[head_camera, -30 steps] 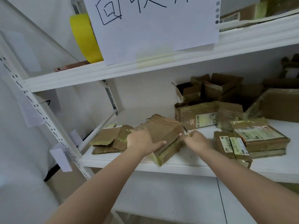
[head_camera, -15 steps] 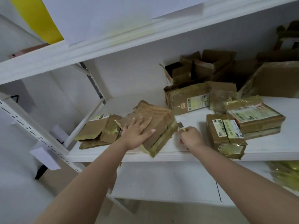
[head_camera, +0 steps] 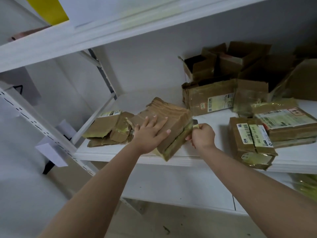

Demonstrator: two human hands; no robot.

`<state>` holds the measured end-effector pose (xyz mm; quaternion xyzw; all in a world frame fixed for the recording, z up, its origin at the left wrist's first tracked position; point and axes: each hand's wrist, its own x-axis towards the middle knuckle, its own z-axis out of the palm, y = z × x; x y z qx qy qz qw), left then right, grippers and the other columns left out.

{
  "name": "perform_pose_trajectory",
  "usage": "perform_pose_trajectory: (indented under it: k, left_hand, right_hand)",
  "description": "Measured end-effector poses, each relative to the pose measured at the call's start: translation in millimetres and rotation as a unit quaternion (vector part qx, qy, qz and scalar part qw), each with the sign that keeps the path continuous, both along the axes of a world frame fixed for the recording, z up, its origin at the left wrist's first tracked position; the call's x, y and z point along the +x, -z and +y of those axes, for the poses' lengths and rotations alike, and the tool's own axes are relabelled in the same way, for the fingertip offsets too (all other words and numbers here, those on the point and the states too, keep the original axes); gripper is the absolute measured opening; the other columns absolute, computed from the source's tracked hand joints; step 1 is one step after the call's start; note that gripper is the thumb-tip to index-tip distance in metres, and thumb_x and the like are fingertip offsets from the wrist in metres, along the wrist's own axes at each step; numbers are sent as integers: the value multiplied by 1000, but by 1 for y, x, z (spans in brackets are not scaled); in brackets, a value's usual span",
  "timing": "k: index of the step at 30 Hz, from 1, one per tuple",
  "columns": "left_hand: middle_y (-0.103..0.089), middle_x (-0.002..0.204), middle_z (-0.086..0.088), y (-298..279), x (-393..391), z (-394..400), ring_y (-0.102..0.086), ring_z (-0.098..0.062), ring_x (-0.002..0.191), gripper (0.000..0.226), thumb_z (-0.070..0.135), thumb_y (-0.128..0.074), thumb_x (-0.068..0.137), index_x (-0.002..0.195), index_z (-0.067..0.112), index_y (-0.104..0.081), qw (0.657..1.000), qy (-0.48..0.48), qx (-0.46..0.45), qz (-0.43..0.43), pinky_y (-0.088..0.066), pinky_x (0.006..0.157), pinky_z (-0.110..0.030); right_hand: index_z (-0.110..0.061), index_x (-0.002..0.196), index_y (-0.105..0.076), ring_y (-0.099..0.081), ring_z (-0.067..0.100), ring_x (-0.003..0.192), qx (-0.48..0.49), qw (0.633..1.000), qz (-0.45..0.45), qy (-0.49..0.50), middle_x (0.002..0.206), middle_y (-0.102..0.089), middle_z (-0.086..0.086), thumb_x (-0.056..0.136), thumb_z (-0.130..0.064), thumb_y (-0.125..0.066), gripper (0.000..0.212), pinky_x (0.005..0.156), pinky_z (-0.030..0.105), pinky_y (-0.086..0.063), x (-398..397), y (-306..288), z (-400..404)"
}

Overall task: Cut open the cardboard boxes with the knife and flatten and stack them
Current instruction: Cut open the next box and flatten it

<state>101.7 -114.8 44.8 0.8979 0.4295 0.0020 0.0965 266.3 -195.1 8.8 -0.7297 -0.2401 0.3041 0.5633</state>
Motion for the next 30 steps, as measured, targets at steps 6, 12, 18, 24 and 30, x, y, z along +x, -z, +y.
perform_pose_trajectory:
  k: [6, 12, 18, 24, 30]
  left_hand:
    - [-3, 162, 3, 5, 1, 2, 5, -25, 149, 57, 64, -23, 95, 150, 48, -11, 1000, -6, 23, -6, 2, 115, -53]
    - [-2, 163, 3, 8, -4, 1, 8, -24, 149, 59, 66, -19, 94, 149, 49, -9, 1000, -10, 7, -11, 3, 114, -54]
    - [2, 163, 0, 4, -2, 0, 10, -28, 148, 62, 67, -14, 94, 151, 46, -5, 1000, 2, -1, 10, 1, 115, -56]
    - [4, 162, 0, 3, 0, 2, 13, -29, 148, 59, 64, -7, 95, 151, 45, -5, 1000, 12, -15, 7, 4, 115, -58]
    - [2, 162, -2, 4, 5, 5, 12, -30, 148, 57, 59, -4, 97, 152, 42, -7, 1000, 22, -9, 13, 5, 114, -59]
  right_hand:
    - [5, 92, -62, -54, 21, 48, -24, 999, 8, 29, 80, -68, 20, 76, 2, -42, 26, 36, 19, -34, -4, 14, 24]
    - [5, 94, -63, -57, 25, 52, -13, 996, 39, 77, 87, -67, 20, 78, -4, -44, 26, 31, 15, -32, -17, 22, 34]
    - [5, 97, -62, -58, 28, 67, -13, 993, 11, 117, 90, -66, 20, 79, -5, -45, 27, 43, 21, -33, -25, 17, 38]
    - [-1, 80, -56, -57, 29, 69, -40, 992, 0, 119, 80, -59, 16, 83, -6, -49, 9, 51, 23, -37, -22, 9, 33]
    - [-2, 69, -55, -45, 23, 47, -72, 997, 10, 37, 58, -51, 13, 74, 6, -47, 13, 41, 21, -31, -33, 2, 14]
